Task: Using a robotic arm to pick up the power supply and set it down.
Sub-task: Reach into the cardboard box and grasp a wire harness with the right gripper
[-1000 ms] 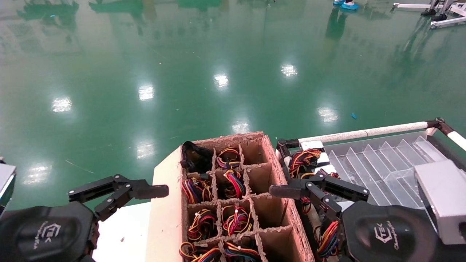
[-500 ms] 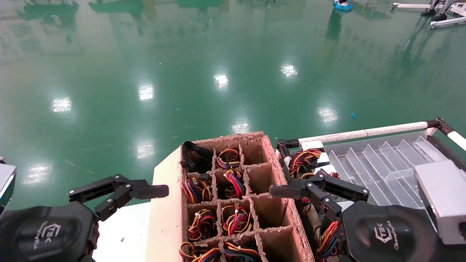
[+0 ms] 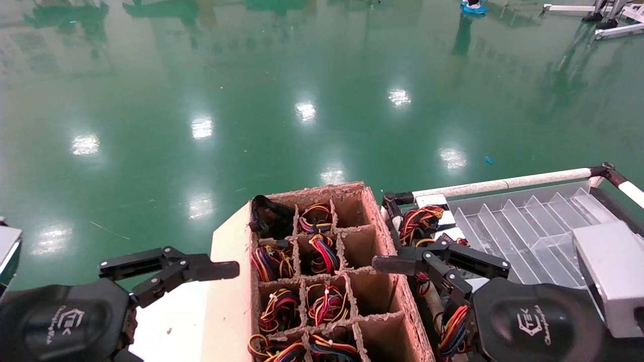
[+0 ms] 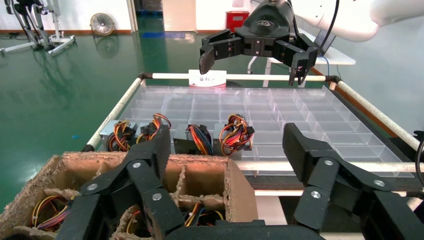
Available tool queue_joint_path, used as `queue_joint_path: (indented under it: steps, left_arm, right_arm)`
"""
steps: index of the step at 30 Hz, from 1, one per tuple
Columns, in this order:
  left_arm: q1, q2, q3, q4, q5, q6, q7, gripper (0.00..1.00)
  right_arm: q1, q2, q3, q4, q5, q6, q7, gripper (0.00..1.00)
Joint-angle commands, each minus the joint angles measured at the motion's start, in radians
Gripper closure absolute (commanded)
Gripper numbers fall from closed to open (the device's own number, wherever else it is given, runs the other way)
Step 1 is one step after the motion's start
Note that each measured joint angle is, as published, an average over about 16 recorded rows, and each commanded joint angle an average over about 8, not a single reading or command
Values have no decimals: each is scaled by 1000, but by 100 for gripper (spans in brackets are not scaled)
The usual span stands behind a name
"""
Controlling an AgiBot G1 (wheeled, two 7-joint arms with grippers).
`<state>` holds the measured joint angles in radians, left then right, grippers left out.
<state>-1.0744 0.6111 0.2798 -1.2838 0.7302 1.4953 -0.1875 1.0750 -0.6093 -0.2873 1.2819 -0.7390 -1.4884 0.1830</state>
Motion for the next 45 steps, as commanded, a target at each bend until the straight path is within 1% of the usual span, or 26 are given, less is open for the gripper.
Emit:
queue_joint_path:
  steps: [1, 5, 10, 16, 21, 22, 24, 25, 29, 30, 32, 33, 38, 45]
  left_arm:
    - [0, 0, 0, 0, 0, 0, 0, 100]
    - [0, 0, 0, 0, 0, 0, 0, 100]
    - [0, 0, 1, 1, 0, 0, 0, 100]
    - [-1, 0, 1, 1, 0, 0, 1, 100]
    - [-1, 0, 2, 1, -1, 0, 1, 100]
    - [-1, 0, 2, 1, -1, 0, 1, 100]
    - [-1, 0, 2, 1, -1, 0, 1, 100]
    - [-1, 0, 2, 1, -1, 0, 1, 100]
    - [-1, 0, 2, 1, -1, 0, 1, 100]
    - [-1, -1, 2, 1, -1, 0, 1, 100]
    - [-1, -1, 2, 1, -1, 0, 1, 100]
    - [-1, -1, 2, 1, -1, 0, 1, 100]
    - [-1, -1, 3, 1, -2, -1, 2, 100]
    - [-1, -1, 3, 1, -2, -1, 2, 100]
  right_arm:
    - [0, 1, 2, 0, 7, -3, 1, 0]
    - [-1, -4, -15, -1, -47, 23, -5, 0]
    - [9, -40, -68, -13, -186, 96, -8, 0]
    - [62, -127, -126, -60, -323, 181, -9, 0]
    - [127, -225, -171, -125, -444, 273, -28, 0]
    - [139, -246, -181, -141, -469, 293, -34, 2]
    - [161, -287, -200, -174, -517, 332, -44, 15]
    - [171, -308, -208, -193, -539, 351, -49, 25]
    - [202, -382, -236, -267, -608, 419, -74, 75]
    - [208, -399, -241, -285, -621, 434, -81, 86]
    - [218, -429, -251, -318, -646, 461, -98, 97]
    - [222, -442, -256, -332, -656, 472, -107, 100]
    - [236, -490, -267, -390, -689, 517, -150, 100]
    - [239, -508, -272, -430, -716, 560, -172, 100]
